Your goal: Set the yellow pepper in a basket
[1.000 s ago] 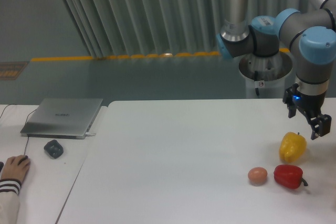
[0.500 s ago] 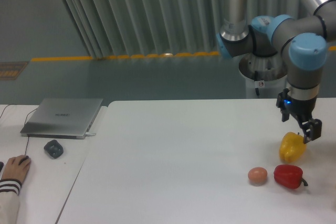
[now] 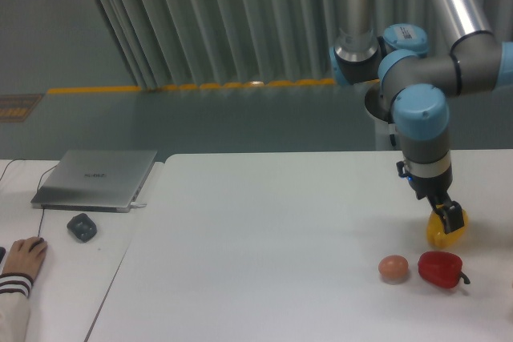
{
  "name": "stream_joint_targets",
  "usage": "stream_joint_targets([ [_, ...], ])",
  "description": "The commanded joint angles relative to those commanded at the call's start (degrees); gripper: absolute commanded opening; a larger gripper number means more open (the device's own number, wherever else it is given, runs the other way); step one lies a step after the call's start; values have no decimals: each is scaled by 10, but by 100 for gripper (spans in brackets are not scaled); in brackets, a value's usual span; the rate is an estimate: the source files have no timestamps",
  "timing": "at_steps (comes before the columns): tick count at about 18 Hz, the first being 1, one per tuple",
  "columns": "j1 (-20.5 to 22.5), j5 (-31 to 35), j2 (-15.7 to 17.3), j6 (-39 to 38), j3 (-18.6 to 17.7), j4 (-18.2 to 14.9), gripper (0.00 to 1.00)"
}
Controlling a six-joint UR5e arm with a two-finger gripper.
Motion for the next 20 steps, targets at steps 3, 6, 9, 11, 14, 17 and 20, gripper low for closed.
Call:
stream_joint_targets([
  [3, 17, -19, 1, -55, -4, -1, 100],
  [6, 22, -27, 0, -102, -10, 1, 100],
  [9, 20, -27, -7, -109, -11, 3, 100],
  [11, 20, -28, -11, -114, -16, 2, 100],
  [14, 19, -23, -15, -115, -15, 1, 100],
  [17, 18, -21, -18, -114, -14, 0, 100],
  [20, 17, -21, -20, -115, -15, 3, 100],
])
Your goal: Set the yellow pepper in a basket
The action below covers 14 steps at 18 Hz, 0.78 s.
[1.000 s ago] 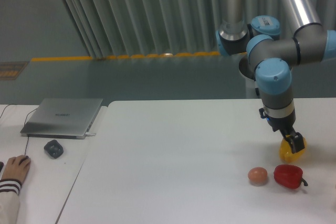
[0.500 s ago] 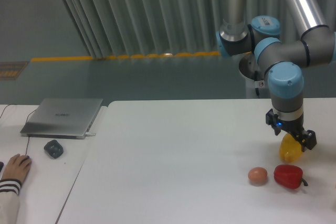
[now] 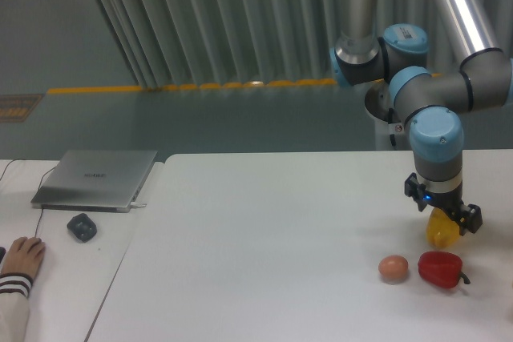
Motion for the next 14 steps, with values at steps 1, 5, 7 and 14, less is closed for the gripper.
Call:
stream_joint_targets([
  [1, -1, 0, -3, -1, 0, 0, 100],
  [5, -1, 2, -5, 0, 0, -2, 100],
  [7, -4, 2, -6, 1, 0, -2, 100],
  [14, -11, 6, -14, 2, -2, -2, 93],
])
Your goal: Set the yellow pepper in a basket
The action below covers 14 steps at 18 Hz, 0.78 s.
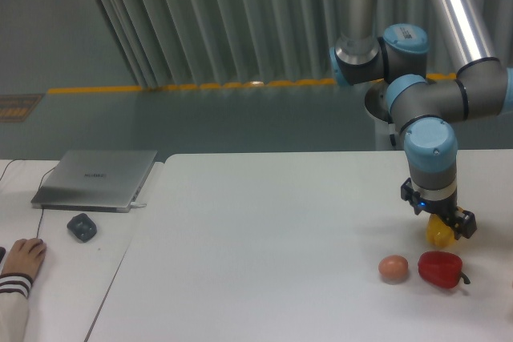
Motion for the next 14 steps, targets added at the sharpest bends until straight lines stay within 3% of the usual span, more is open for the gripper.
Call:
stream_joint_targets([
  [7, 1, -1, 3, -1, 3, -4, 54],
  [11, 2, -1, 8, 1, 15, -7, 51],
  [14, 3, -1, 19, 11, 53, -41, 50],
])
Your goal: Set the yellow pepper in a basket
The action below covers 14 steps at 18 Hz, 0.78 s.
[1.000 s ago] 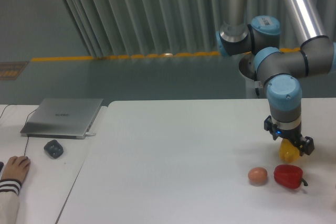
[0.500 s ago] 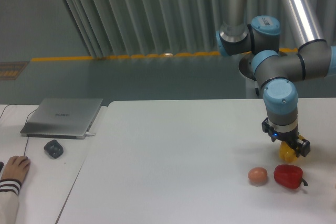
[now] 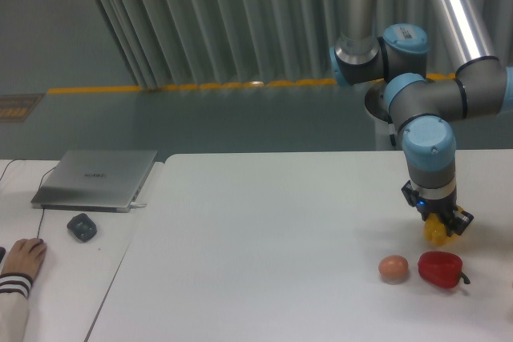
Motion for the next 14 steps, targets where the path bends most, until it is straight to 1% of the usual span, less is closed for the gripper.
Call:
stream_joint_targets([
  [1, 1, -1, 2, 6, 21, -15, 50],
  [2, 2, -2, 2, 10, 36, -23, 50],
  [4, 4, -2, 10, 28, 44, -17, 50],
  [7, 25, -4, 15, 89, 65, 17, 50],
  [8, 35, -5, 13, 90, 72, 32, 50],
  [10, 46, -3, 8, 92, 72, 70, 50],
  [13, 75, -4, 2, 87, 73, 124, 50],
  [14, 84, -4, -2, 91, 71, 138, 50],
])
